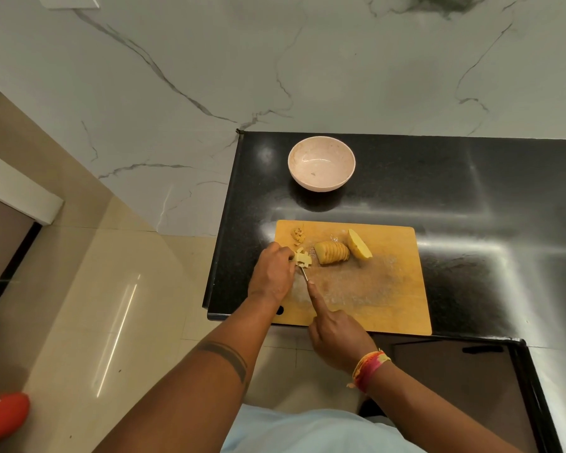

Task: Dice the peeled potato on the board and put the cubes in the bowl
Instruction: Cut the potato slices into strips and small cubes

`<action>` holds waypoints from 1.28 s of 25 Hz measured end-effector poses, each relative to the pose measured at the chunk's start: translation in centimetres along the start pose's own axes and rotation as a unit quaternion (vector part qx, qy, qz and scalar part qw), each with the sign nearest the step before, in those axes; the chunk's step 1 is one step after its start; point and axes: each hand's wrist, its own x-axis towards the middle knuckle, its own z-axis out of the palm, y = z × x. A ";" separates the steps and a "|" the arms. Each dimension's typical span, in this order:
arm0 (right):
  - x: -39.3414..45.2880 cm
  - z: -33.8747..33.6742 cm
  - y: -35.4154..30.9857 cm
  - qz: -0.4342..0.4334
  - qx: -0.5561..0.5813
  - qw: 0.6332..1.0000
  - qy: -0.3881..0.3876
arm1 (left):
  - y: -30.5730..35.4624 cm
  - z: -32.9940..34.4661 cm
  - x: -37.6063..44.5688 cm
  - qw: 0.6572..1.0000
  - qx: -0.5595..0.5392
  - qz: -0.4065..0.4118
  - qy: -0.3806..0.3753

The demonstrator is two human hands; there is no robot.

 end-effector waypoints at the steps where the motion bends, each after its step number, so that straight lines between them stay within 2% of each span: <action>1: 0.0 -0.1 0.1 -0.001 0.007 1.000 0.002 | 0.0 0.0 -0.1 1.000 -0.007 -0.004 -0.001; 9: 2.9 -0.8 -1.4 0.009 0.052 0.998 0.030 | -0.2 0.0 -0.3 0.998 -0.044 -0.042 0.002; 19: 2.6 -1.0 -0.9 0.032 0.087 0.994 0.062 | 0.5 -0.3 0.1 0.997 -0.054 0.008 -0.054; 26: 3.4 -0.7 -0.5 0.053 0.099 0.993 0.044 | 2.0 0.6 1.0 0.998 -0.034 -0.029 -0.038; 32: 5.9 -1.8 -1.2 0.066 0.113 0.990 0.049 | 2.7 0.1 3.3 0.999 -0.037 -0.030 -0.013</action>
